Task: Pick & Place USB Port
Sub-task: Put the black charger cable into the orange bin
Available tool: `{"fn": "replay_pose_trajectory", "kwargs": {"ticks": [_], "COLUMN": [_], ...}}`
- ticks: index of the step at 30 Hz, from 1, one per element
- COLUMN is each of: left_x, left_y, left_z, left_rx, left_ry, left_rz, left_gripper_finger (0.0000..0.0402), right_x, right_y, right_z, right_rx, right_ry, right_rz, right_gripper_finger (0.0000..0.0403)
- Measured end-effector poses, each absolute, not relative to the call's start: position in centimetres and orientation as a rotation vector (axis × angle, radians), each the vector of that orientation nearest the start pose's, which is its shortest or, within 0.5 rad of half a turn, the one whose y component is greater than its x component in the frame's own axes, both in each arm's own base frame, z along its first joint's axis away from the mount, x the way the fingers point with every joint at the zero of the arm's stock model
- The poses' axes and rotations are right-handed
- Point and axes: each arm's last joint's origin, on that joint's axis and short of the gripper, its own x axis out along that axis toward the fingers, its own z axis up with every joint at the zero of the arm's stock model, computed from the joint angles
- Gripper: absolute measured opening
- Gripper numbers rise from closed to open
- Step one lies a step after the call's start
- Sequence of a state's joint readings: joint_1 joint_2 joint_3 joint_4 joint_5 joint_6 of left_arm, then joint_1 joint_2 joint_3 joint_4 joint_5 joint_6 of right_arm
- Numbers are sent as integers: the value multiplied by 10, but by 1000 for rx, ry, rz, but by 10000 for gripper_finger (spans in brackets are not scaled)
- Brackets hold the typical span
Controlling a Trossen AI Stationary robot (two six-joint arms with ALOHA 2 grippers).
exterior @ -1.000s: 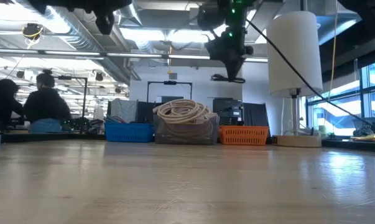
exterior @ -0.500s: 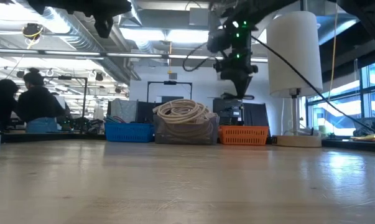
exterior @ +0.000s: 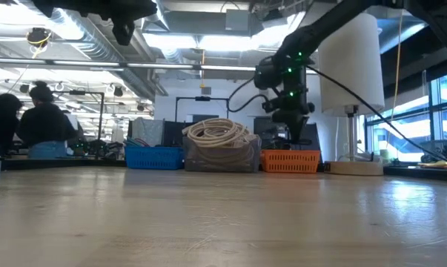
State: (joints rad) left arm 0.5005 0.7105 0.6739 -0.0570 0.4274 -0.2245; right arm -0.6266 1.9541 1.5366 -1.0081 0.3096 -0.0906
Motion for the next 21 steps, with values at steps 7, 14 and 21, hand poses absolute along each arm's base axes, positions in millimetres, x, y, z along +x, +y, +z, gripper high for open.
{"fn": "replay_pose_trajectory", "kwargs": {"ticks": [7, 14, 21], "left_x": [147, 146, 146], "left_y": [67, 68, 68], "left_z": [318, 318, 318], "left_rx": [-266, -264, -286], "left_ry": [75, 71, 69], "left_rz": [87, 133, 134], "left_gripper_finger": [31, 31, 31], "right_x": [294, 291, 290], "right_y": [-238, -244, -246], "right_z": [190, 182, 182], "right_rx": [197, 221, 275], "right_ry": [1460, 1407, 1383], "right_rz": [-713, -713, -714], "right_gripper_finger": [2, 2, 38]}}
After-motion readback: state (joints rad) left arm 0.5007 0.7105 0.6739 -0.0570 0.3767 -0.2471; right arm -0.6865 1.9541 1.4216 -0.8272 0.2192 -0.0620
